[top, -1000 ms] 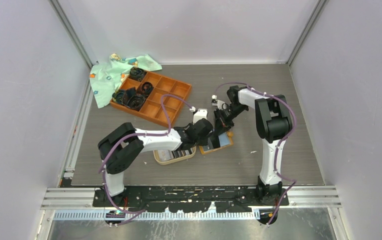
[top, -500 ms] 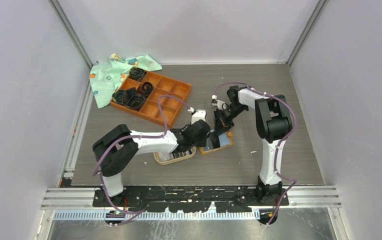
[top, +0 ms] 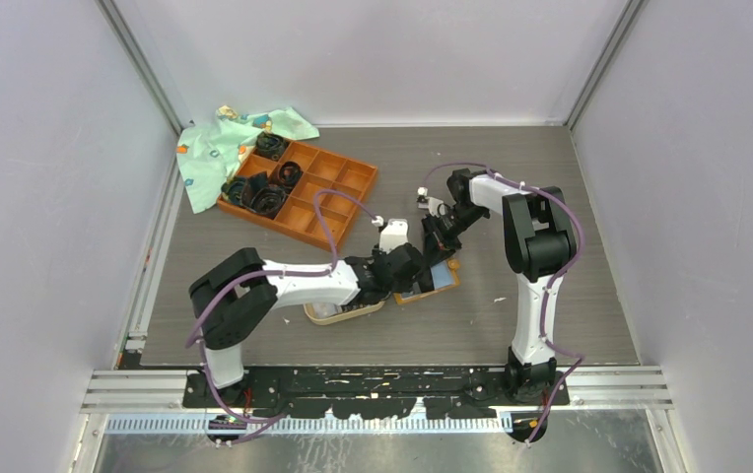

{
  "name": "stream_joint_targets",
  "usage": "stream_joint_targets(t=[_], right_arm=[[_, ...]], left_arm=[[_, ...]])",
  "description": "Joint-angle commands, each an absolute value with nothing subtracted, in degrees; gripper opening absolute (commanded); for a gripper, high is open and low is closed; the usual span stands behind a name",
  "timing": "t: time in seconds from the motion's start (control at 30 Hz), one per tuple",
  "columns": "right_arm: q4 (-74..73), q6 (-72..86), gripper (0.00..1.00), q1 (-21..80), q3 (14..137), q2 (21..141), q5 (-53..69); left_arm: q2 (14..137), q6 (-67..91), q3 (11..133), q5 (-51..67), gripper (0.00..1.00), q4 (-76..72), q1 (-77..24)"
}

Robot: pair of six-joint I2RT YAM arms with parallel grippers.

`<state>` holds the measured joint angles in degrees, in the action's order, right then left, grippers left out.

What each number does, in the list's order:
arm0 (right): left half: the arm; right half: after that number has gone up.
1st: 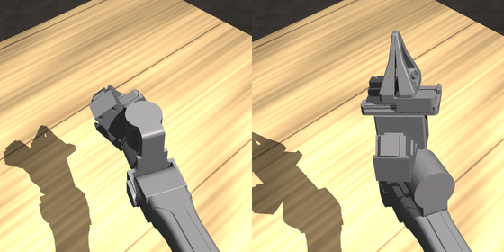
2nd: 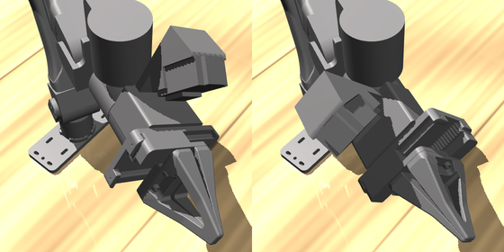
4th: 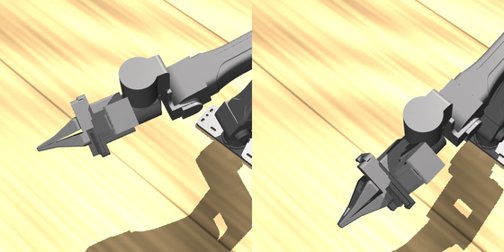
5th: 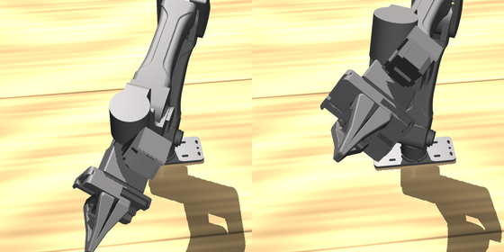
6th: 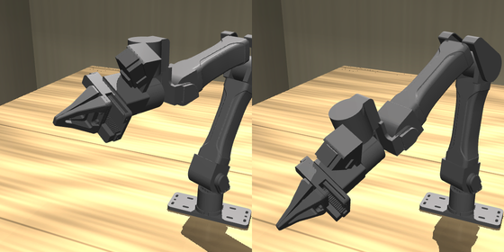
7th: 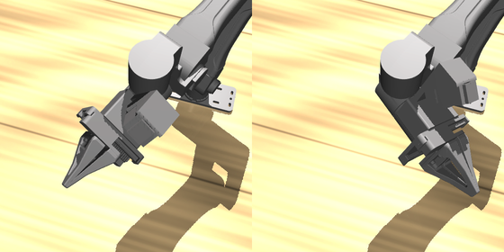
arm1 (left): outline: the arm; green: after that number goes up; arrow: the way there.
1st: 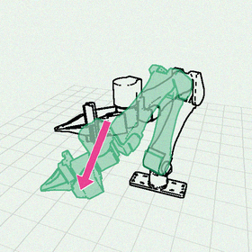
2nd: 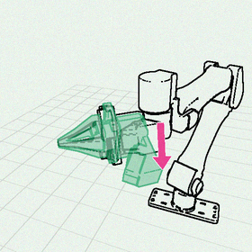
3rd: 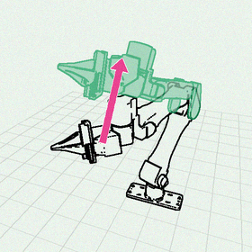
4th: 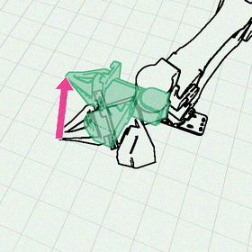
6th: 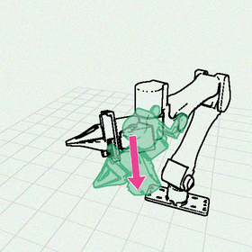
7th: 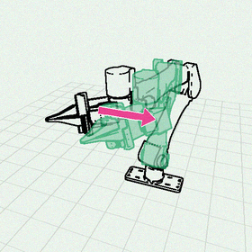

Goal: Put the credit cards into the card holder
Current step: Insert the credit card into the card holder.

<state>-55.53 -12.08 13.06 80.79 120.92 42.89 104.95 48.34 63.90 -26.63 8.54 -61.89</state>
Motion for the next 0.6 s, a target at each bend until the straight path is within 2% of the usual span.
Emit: stream_joint_targets(t=[0.0, 0.57], right_arm=[[-53.11, -13.45, 0.11, 13.46, 81.04, 120.91, 36.39], [-52.87, -13.53, 0.11, 14.67, 80.72, 120.50, 36.34]], left_arm=[[107.83, 54.10, 64.16, -32.30, 0.40, 17.15, -62.89], [103.17, 60.34, 57.16, -38.30, 0.39, 21.86, -63.49]])
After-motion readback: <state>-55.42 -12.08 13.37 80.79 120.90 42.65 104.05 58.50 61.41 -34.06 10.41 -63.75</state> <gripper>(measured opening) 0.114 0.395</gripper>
